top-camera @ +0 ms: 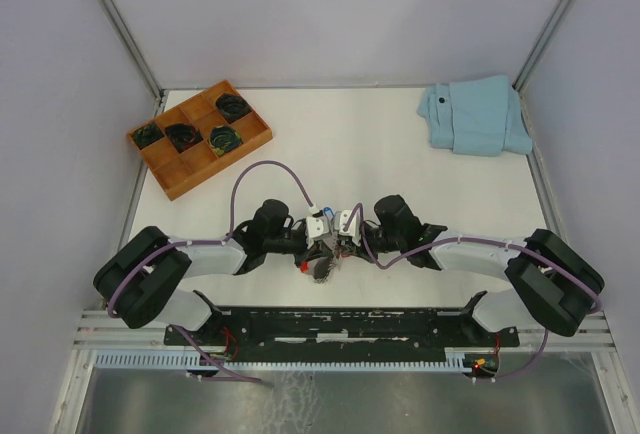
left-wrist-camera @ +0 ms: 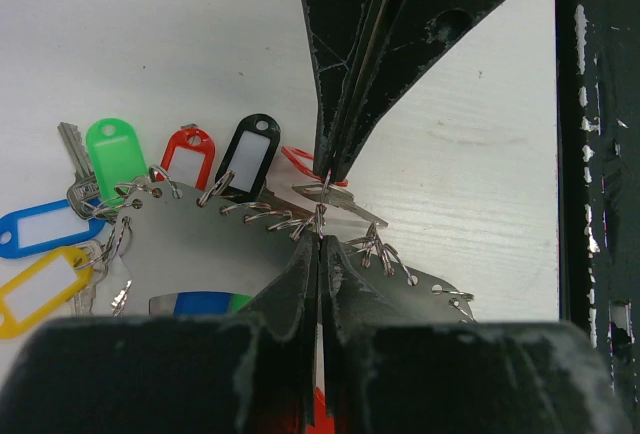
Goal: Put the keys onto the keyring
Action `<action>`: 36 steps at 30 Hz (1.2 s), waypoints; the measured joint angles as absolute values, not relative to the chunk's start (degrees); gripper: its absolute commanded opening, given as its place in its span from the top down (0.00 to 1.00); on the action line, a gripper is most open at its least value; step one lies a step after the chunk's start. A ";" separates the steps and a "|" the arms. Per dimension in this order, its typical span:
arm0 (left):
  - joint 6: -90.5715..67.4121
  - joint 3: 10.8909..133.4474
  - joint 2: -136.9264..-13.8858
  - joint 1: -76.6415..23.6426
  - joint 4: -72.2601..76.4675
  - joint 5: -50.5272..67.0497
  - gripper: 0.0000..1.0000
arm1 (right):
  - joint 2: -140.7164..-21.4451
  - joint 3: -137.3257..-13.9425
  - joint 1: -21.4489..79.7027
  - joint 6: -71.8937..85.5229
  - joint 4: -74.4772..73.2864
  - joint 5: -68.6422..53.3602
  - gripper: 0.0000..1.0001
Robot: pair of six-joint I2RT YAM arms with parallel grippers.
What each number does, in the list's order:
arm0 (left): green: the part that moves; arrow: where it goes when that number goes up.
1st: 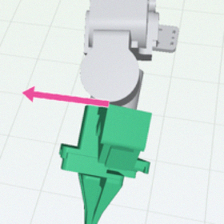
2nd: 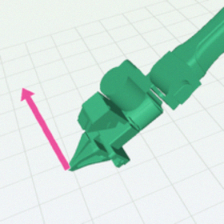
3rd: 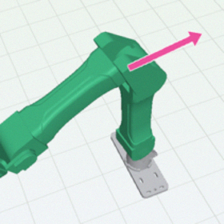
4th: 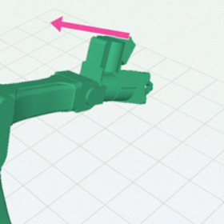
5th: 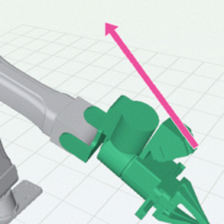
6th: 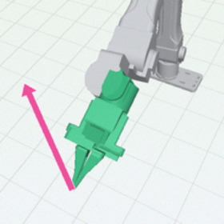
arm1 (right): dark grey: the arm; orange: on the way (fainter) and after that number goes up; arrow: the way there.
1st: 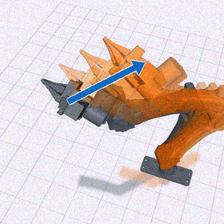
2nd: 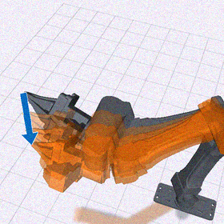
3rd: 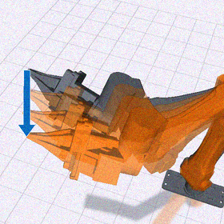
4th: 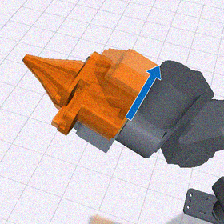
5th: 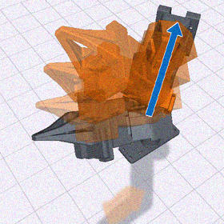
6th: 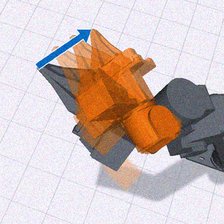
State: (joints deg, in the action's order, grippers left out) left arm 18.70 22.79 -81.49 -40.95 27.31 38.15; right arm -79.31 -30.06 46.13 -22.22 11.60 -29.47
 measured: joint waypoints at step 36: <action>18.72 22.79 -81.49 -40.84 25.91 40.62 0.97 | -80.40 -30.06 46.11 -22.20 11.57 -33.50 0.99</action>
